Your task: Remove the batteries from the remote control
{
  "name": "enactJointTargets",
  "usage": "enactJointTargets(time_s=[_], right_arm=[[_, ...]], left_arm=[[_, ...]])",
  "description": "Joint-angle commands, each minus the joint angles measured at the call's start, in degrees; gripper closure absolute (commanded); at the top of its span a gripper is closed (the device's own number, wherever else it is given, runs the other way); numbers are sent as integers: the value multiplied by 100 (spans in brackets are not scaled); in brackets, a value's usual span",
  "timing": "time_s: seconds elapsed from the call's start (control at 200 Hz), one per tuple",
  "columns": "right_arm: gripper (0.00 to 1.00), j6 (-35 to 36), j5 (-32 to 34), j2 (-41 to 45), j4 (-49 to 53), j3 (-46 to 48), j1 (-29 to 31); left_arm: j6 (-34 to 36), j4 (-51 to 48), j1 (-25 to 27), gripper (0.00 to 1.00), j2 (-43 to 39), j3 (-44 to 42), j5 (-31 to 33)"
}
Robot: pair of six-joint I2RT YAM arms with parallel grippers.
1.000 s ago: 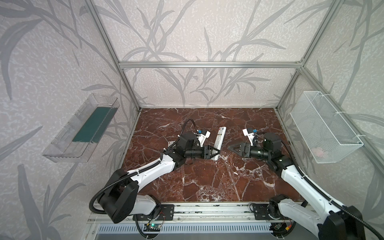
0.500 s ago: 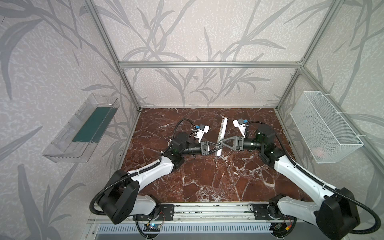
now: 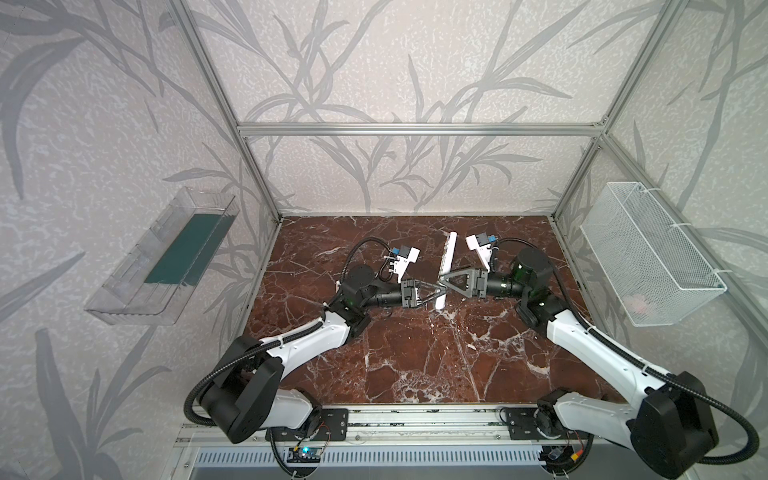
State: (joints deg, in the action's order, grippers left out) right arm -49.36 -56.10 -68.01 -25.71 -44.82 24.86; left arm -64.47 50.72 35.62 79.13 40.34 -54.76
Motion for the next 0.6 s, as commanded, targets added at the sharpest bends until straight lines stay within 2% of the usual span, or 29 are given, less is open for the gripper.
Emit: enactJointTargets(time_s=[0.0, 0.16, 0.355, 0.595], right_arm=[[26, -126, -112, -28, -468, 61, 58], [32, -135, -95, -37, -451, 52, 161], [46, -99, 79, 80, -382, 122, 185], [53, 270, 327, 276, 192, 22, 185]], left_arm=[[-312, 601, 21, 69, 41, -70, -175], [-286, 599, 19, 69, 22, -79, -140], [-266, 582, 24, 69, 5, -104, -109], [-110, 411, 29, 64, -16, -171, -49]])
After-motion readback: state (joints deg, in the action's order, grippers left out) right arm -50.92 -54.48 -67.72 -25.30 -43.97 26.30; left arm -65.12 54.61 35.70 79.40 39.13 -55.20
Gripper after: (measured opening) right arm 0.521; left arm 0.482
